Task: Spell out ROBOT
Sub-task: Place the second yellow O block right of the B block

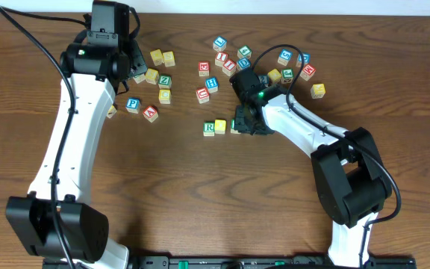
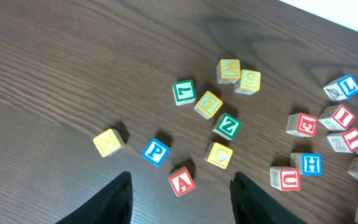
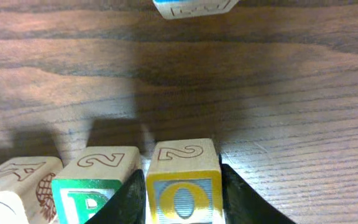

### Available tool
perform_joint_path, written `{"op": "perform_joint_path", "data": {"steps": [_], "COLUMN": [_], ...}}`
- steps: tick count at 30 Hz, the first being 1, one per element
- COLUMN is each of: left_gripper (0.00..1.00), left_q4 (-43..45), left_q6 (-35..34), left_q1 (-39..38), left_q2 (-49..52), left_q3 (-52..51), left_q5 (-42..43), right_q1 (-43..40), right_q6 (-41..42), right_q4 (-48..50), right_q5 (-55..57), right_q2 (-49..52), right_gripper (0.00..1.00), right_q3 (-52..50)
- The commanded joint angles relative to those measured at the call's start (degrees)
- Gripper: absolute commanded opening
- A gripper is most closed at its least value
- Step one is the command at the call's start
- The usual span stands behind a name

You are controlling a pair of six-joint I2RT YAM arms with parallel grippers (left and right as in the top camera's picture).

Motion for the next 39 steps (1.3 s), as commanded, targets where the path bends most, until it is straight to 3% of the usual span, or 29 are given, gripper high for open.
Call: {"op": "perform_joint_path", "data": {"steps": [1, 8, 20, 27, 39], "left_gripper": [0.5, 0.5, 0.5, 0.5, 0.5], "left_q4": [0.15, 0.13, -0.59, -2.25, -1.77], "left_q6": [0.09, 0.09, -0.57, -0.76, -0.74], "left_q1": [0.28, 0.28, 0.22, 0.15, -2.25], "left_q2": [0.55, 0.55, 0.55, 0.55, 0.55], "left_q3": [-0.33, -0.33, -0.33, -0.35, -0.33], "left_q5": [-0.52, -0.52, 2.54, 3.15, 3.08], "right_q1": [0.42, -0.31, -4.22, -6.54, -6.88], "right_q6": [0.59, 0.52, -1.88, -2.45, -7.32], "right_q4": [0.13, -0.81, -1.7, -2.51, -2.1], "right_q5": [0.11, 0.07, -0.44, -1.2, -6.69], "right_q2": [0.48, -1.4, -16.48, -17.09, -17.09], "right_gripper": [0.38, 0.4, 0.44, 0.65, 0.58], "right_q3": [-0.46, 0.37, 0.74, 0.72, 1.97]}}
